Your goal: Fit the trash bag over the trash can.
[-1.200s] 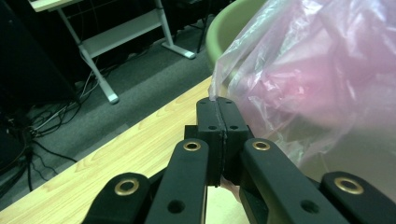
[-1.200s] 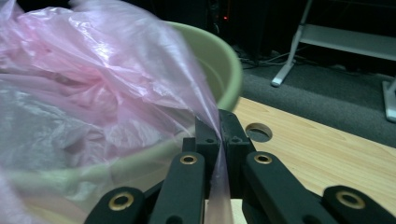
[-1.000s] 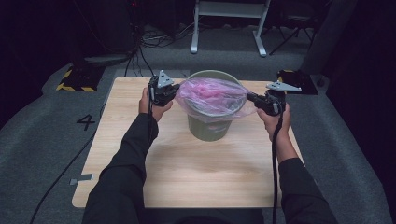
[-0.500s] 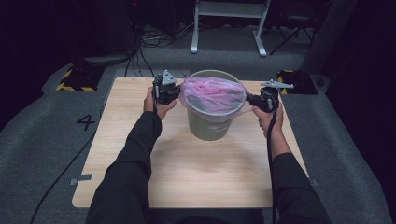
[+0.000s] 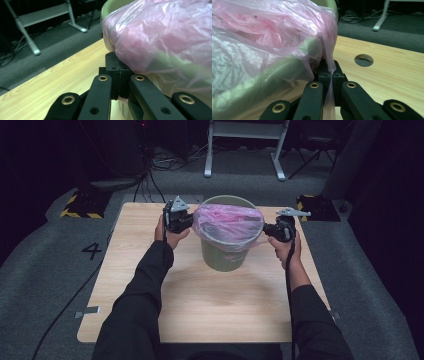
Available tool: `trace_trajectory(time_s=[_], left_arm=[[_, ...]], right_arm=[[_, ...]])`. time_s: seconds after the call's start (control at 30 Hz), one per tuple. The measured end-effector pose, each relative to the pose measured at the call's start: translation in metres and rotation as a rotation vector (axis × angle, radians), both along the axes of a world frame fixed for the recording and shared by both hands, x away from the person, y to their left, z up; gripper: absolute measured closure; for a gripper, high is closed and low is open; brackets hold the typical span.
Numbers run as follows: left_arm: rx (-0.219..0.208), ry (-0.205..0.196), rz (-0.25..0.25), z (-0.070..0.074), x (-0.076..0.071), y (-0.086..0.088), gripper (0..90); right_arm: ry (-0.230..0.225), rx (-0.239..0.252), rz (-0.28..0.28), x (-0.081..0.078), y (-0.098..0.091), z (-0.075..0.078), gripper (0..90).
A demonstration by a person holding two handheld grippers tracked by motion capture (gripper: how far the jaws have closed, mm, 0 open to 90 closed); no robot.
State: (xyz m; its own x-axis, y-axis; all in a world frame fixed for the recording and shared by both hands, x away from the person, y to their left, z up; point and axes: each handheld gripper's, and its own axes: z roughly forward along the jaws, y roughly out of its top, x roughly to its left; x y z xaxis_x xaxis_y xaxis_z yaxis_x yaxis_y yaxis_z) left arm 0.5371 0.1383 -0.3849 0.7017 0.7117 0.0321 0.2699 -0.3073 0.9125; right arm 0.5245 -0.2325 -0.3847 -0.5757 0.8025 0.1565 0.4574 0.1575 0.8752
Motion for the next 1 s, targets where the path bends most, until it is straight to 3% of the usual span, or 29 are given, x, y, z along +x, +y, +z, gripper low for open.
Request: trace_trajectory(time_s=[0.17, 0.23, 0.27, 0.3, 0.37, 0.4, 0.47, 0.5, 0.57, 0.63, 0.73, 0.87, 1.0], left_arm=[[0.006, -0.001, -0.064, 0.000, -0.009, 0.008, 89.7], [0.019, -0.009, -0.060, 0.001, -0.012, 0.010, 87.7], [0.033, -0.016, -0.029, 0.002, -0.013, 0.010, 82.5], [0.042, -0.018, 0.017, 0.003, -0.014, 0.011, 75.0], [0.026, -0.025, 0.053, 0.006, -0.015, 0.014, 69.1], [0.020, -0.036, 0.080, 0.009, -0.016, 0.016, 65.4], [0.013, -0.043, 0.094, 0.011, -0.017, 0.018, 60.1], [0.002, -0.057, 0.113, 0.016, -0.018, 0.022, 55.1], [0.008, -0.070, 0.128, 0.020, -0.019, 0.024, 53.3], [-0.017, -0.091, 0.129, 0.023, -0.020, 0.026, 51.6], [-0.032, -0.087, 0.113, 0.026, -0.020, 0.028, 49.7], [-0.048, -0.078, 0.108, 0.028, -0.018, 0.030, 48.9], [-0.050, -0.070, 0.071, 0.027, -0.017, 0.030, 50.9]], right_arm=[[-0.002, 0.019, 0.059, -0.009, -0.004, -0.002, 90.0], [-0.006, 0.010, 0.083, -0.013, -0.006, -0.002, 90.0], [-0.009, 0.007, 0.084, -0.015, -0.006, -0.002, 89.4], [-0.008, -0.002, 0.078, -0.016, -0.007, -0.001, 86.7], [-0.016, -0.026, 0.035, -0.017, -0.009, 0.000, 75.3], [-0.015, -0.029, 0.009, -0.017, -0.011, 0.002, 75.0], [-0.029, -0.019, -0.012, -0.018, -0.017, 0.006, 69.2], [-0.042, -0.029, -0.037, -0.019, -0.020, 0.009, 61.4], [-0.047, -0.043, -0.083, -0.021, -0.023, 0.013, 52.8], [-0.057, -0.042, -0.124, -0.023, -0.028, 0.018, 43.5], [-0.104, -0.038, -0.125, -0.028, -0.032, 0.024, 36.3], [-0.147, -0.040, -0.085, -0.033, -0.031, 0.031, 29.5], [-0.170, -0.082, -0.066, -0.035, -0.024, 0.036, 30.5]])
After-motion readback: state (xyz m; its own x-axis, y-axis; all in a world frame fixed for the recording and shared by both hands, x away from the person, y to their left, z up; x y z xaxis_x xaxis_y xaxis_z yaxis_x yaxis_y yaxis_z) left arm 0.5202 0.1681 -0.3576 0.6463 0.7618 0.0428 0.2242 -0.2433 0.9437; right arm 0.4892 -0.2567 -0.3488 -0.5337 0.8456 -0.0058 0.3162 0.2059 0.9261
